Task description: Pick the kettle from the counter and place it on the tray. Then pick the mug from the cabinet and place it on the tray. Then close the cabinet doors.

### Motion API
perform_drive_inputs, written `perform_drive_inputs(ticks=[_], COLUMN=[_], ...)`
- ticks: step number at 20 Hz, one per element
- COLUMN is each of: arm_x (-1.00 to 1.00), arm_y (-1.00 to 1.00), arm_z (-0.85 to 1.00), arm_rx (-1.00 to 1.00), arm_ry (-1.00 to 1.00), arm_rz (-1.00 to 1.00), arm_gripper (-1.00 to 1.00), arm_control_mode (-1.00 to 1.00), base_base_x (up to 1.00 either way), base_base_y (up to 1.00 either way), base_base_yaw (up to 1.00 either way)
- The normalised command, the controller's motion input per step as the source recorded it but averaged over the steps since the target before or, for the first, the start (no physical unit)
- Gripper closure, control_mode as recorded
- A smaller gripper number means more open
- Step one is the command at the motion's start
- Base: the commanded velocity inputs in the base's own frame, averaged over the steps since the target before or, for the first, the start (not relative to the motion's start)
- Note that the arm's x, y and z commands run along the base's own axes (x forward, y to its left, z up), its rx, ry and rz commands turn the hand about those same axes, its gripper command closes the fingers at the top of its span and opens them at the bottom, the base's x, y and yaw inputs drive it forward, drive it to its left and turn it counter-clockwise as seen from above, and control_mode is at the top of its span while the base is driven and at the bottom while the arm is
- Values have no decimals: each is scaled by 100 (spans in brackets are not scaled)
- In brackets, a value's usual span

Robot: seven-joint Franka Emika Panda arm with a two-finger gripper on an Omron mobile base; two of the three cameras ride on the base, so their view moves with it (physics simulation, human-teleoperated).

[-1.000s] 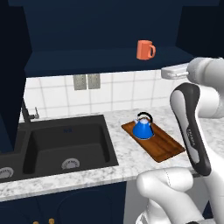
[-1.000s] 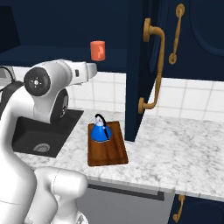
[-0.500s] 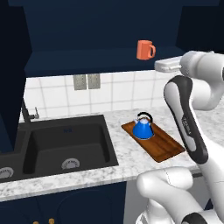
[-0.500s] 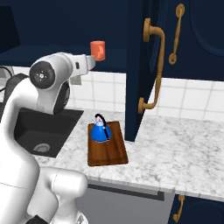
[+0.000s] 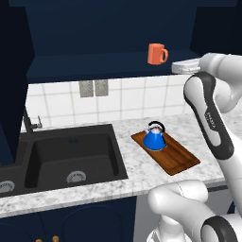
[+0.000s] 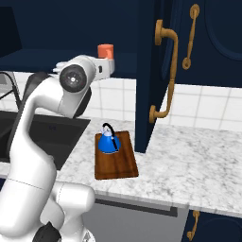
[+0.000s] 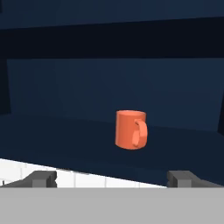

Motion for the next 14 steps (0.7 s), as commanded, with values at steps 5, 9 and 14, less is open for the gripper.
perform_drive_inputs(ticks=[5,9,14], arm_x=[42,48,43], arm_y=[-2,-1,0], arm_z=[0,0,0], arm_rx=[0,0,0], arm_ry=[0,1,2], arm_rz=[0,0,0], arm_gripper=[-100,-100,-100], arm_control_mode=[-100,-100,-100], base_base_x=[0,0,0], base_base_y=[0,0,0], base_base_yaw=[0,0,0])
